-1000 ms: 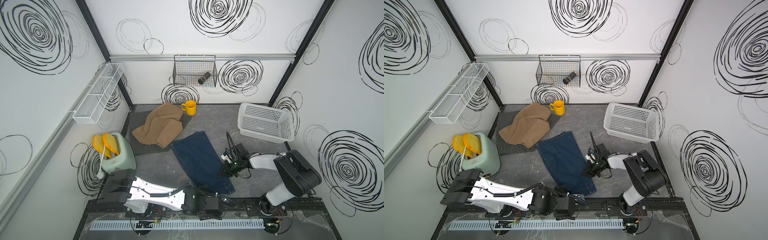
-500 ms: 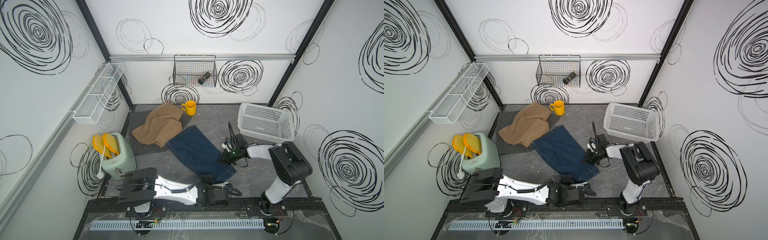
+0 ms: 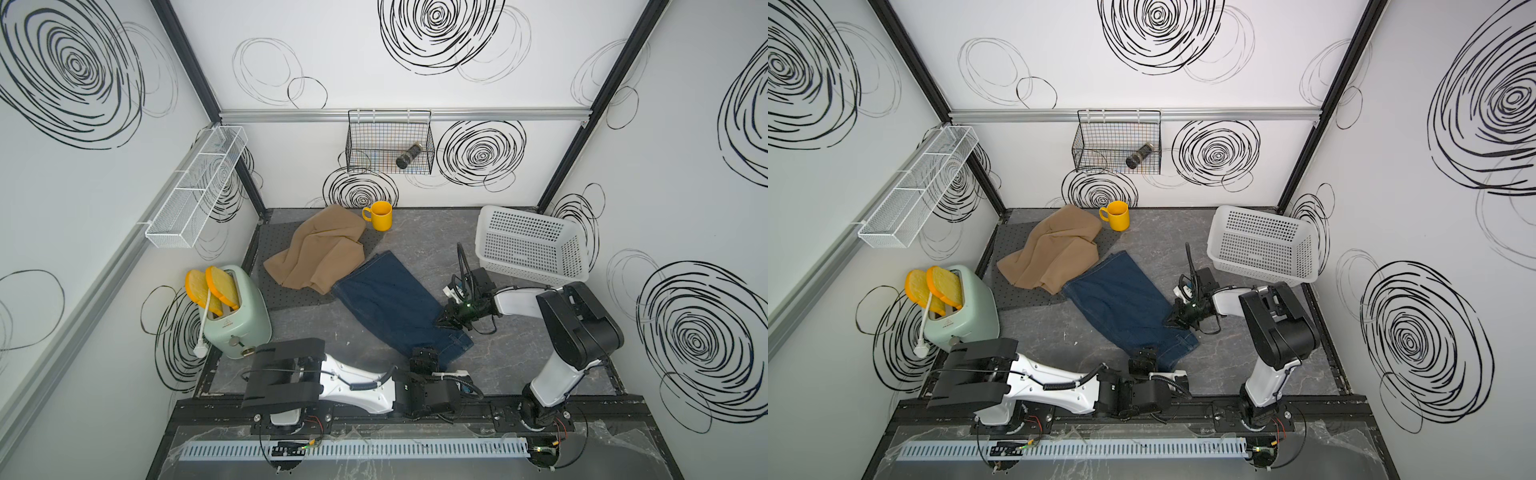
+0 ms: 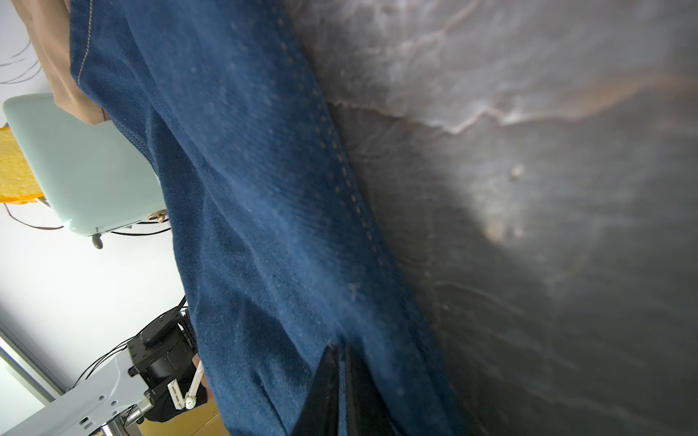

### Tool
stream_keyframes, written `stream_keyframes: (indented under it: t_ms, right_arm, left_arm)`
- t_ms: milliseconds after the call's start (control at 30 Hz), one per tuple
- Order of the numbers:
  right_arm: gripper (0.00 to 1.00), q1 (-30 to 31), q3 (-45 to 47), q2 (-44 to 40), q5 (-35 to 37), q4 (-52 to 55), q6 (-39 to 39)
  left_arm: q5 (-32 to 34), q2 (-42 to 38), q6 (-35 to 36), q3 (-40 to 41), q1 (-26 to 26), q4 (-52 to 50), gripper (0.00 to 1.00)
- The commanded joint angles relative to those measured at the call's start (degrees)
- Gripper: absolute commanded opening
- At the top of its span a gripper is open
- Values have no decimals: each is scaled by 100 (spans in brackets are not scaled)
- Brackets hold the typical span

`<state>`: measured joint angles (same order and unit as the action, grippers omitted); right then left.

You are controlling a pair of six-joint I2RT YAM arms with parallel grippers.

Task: Roll up the skirts
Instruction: Roll the skirt at the center of the board.

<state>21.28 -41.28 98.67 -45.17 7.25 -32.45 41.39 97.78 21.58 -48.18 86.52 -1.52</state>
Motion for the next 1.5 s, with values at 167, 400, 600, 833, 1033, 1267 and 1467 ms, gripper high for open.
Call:
stream_keyframes:
  t_ms: [167,400,600,833,1033,1267,1467]
  right_arm:
    - [11,-40,36,94,122,156,103]
    - [15,-79,174,-101,195,54,37]
    - [24,-142,293,-212,202,-180,-93]
    - [37,-32,250,200,143,-164,-20]
    - [41,205,267,255,199,-188,6]
    - [46,28,657,-165,360,-435,-248]
    - [59,-318,711,-1336,1398,-45,-286]
  left_arm:
    - [-268,347,189,-24,-60,699,45]
    - [-117,132,-146,-58,-44,783,0]
    - [-566,-1170,-1659,338,-187,760,0]
    - [-2118,-3048,-3772,1168,-1692,1197,0]
    - [-4265,-3447,-5492,1852,-3402,1534,0]
    - [-5866,-3265,-6858,2587,-4884,2103,0]
    - [-6796,-2731,-7460,2937,-5607,2650,0]
